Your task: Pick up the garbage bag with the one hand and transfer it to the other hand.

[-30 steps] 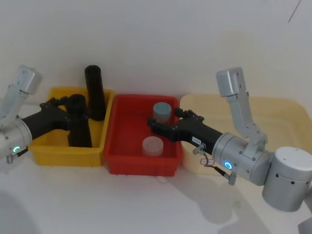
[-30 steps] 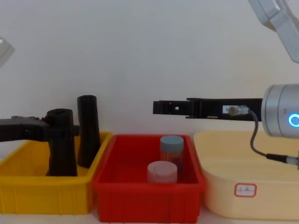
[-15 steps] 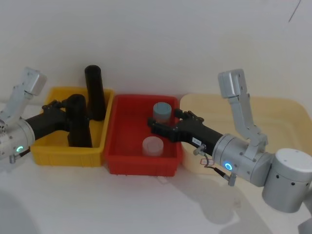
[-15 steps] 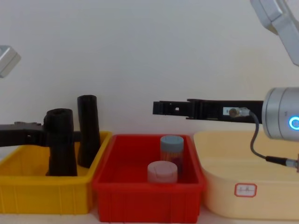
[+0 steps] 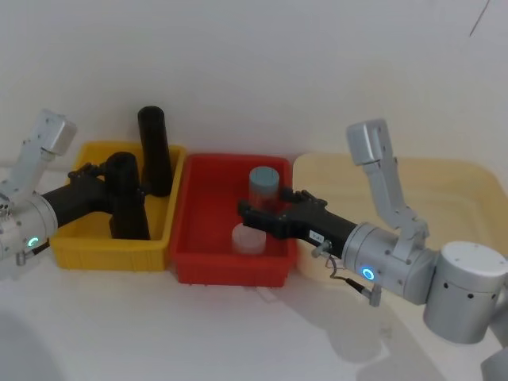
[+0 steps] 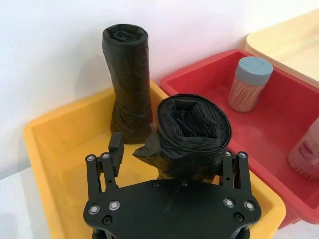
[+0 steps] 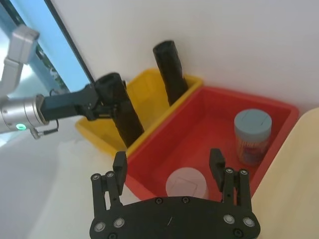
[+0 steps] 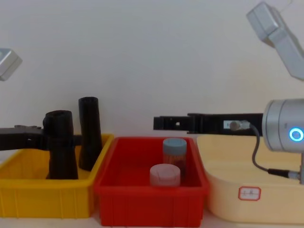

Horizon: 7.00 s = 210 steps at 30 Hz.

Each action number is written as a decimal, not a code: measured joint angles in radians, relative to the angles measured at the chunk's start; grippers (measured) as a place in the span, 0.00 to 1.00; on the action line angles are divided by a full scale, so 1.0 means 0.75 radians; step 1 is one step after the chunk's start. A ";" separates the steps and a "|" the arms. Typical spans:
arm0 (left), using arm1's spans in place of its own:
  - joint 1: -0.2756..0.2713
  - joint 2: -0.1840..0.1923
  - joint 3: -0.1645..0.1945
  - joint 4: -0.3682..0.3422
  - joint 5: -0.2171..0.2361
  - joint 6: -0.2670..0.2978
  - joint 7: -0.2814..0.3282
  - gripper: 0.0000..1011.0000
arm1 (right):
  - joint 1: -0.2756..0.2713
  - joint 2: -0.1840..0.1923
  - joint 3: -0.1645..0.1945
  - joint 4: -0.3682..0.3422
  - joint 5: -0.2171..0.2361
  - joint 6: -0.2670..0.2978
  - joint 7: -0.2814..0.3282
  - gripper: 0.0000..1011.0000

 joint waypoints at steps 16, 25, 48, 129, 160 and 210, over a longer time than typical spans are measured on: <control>-0.004 -0.003 0.002 0.009 0.003 -0.002 0.004 0.99 | 0.113 -0.006 -0.079 0.183 -0.060 0.033 0.009 0.99; -0.005 -0.003 0.002 0.011 0.004 -0.002 0.005 0.99 | 0.165 -0.025 -0.109 0.275 -0.087 0.041 0.029 0.99; -0.005 -0.003 0.002 0.012 0.004 -0.002 0.005 0.99 | 0.205 -0.043 -0.138 0.353 -0.079 0.085 0.070 0.99; -0.005 -0.003 0.002 0.012 0.004 -0.002 0.004 0.46 | 0.195 -0.063 -0.133 0.373 -0.094 0.037 0.063 0.65; 0.007 -0.022 -0.057 -0.067 -0.056 -0.013 0.009 0.39 | 0.162 -0.029 -0.084 0.248 -0.050 0.007 0.067 0.65; -0.576 -0.521 0.083 0.598 -0.279 -0.148 -0.427 0.39 | 0.026 0.162 0.305 -0.031 -0.003 0.078 -0.237 0.65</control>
